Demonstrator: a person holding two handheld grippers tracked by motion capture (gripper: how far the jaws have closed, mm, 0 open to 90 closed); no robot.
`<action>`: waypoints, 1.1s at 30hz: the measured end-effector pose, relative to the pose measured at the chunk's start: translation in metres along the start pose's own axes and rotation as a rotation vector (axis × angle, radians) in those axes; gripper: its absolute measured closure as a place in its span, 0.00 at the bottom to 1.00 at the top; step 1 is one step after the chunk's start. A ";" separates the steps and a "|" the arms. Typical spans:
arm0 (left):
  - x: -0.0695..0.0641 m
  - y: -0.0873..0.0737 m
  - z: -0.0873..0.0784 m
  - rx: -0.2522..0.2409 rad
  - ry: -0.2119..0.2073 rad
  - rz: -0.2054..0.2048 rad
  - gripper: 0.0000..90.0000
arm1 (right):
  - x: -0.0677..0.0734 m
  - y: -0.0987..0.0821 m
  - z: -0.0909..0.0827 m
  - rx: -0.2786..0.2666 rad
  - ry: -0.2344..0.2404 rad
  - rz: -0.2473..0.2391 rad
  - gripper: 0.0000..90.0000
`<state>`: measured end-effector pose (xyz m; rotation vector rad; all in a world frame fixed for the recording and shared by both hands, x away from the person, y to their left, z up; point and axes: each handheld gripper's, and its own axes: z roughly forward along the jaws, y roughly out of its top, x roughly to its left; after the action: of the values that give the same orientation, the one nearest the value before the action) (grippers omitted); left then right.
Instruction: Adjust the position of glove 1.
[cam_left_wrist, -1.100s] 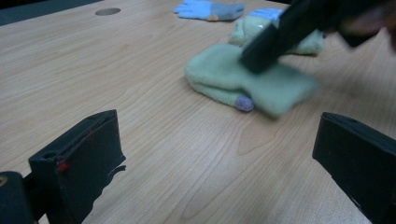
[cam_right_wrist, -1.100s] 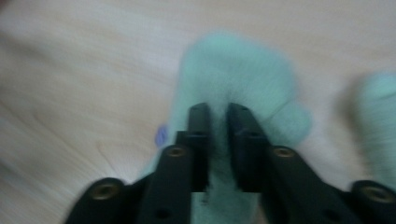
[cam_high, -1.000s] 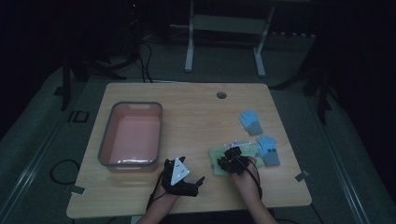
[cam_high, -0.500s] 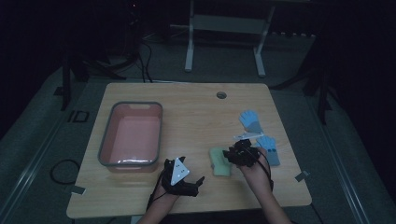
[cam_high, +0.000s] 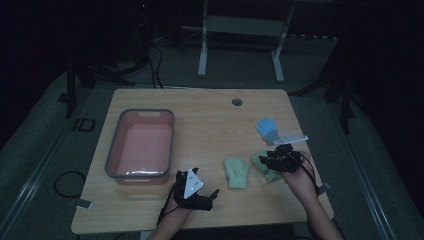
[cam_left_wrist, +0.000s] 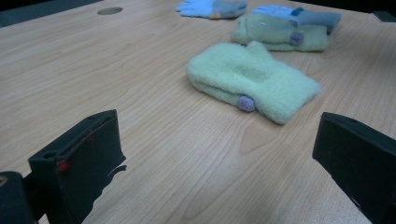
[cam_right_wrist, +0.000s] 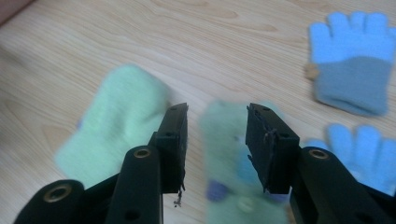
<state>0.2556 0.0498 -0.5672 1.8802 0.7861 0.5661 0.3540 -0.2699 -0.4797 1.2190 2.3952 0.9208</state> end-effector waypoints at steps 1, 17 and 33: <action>0.000 0.000 0.000 -0.001 0.001 -0.001 0.02 | -0.004 -0.001 -0.001 0.004 0.002 -0.011 0.66; 0.000 0.000 0.000 0.002 0.001 -0.002 0.02 | -0.027 -0.024 0.035 0.069 -0.003 -0.055 0.66; 0.000 0.000 0.001 0.010 0.000 -0.004 0.02 | -0.021 -0.032 0.045 0.091 -0.007 -0.070 0.89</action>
<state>0.2565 0.0491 -0.5672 1.8870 0.7939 0.5605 0.3708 -0.2823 -0.5354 1.1601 2.4821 0.7934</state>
